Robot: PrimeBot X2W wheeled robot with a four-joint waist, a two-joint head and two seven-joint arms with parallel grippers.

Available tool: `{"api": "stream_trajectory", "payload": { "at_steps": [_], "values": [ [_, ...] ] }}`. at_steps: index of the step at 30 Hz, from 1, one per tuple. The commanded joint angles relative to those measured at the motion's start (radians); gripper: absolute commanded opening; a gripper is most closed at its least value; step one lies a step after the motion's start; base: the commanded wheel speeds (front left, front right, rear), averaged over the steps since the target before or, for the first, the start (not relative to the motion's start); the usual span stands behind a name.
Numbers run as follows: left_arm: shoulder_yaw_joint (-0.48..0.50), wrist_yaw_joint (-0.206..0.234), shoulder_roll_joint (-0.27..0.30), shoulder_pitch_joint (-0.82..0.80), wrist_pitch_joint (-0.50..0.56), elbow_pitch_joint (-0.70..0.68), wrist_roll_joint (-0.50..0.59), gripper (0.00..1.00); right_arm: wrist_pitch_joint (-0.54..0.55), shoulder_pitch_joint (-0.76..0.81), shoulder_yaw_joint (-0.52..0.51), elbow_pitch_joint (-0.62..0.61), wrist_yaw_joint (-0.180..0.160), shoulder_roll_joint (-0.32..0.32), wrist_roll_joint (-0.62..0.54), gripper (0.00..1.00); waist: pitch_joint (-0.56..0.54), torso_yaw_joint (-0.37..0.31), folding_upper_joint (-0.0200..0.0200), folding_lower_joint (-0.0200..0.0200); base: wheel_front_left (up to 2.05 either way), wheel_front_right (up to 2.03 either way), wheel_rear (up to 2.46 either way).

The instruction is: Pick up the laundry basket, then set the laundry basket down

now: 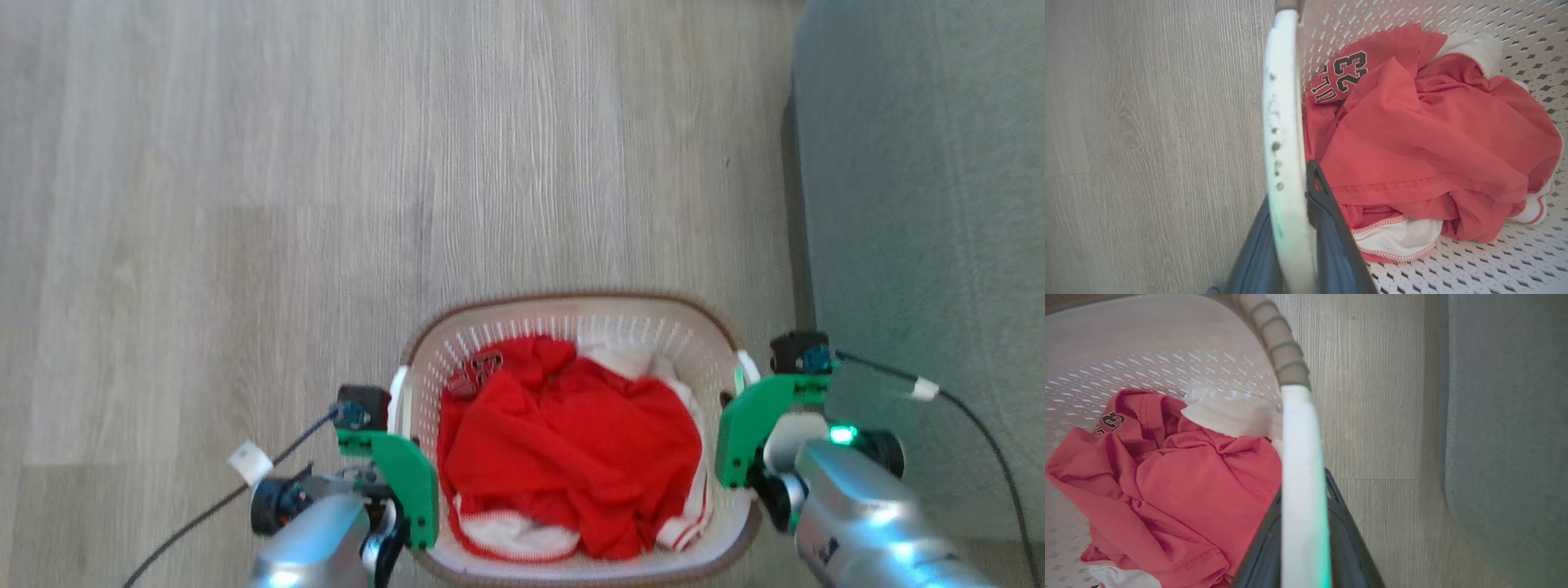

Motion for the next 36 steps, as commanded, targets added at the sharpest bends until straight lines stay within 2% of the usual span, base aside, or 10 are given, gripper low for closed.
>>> {"api": "stream_trajectory", "payload": {
  "at_steps": [1, 15, 23, 36],
  "values": [
    [0.010, 0.001, 0.029, 0.008, -0.003, 0.009, -0.003, 0.00, -0.003, 0.025, 0.021, -0.007, 0.001, 0.001, 0.009, 0.00, -0.071, 0.006, -0.0001, 0.0001, 0.00, 0.00, 0.00],
    [-0.057, -0.012, 0.029, 0.115, 0.027, 0.051, -0.047, 0.00, 0.032, 0.152, 0.137, -0.010, 0.001, 0.001, 0.145, 0.00, -0.295, 0.022, -0.0001, 0.0001, 0.00, 0.00, 0.00],
    [-0.078, -0.018, 0.029, 0.128, 0.036, 0.073, -0.057, 0.00, 0.035, 0.178, 0.199, -0.022, 0.001, 0.001, 0.212, 0.00, -0.341, 0.020, -0.0001, 0.0001, 0.00, 0.00, 0.00],
    [-0.100, -0.023, 0.029, 0.124, 0.038, 0.085, -0.073, 0.00, 0.015, 0.168, 0.280, -0.008, 0.001, 0.001, 0.298, 0.00, -0.353, 0.018, -0.0001, 0.0001, 0.00, 0.00, 0.00]
  ]
}}
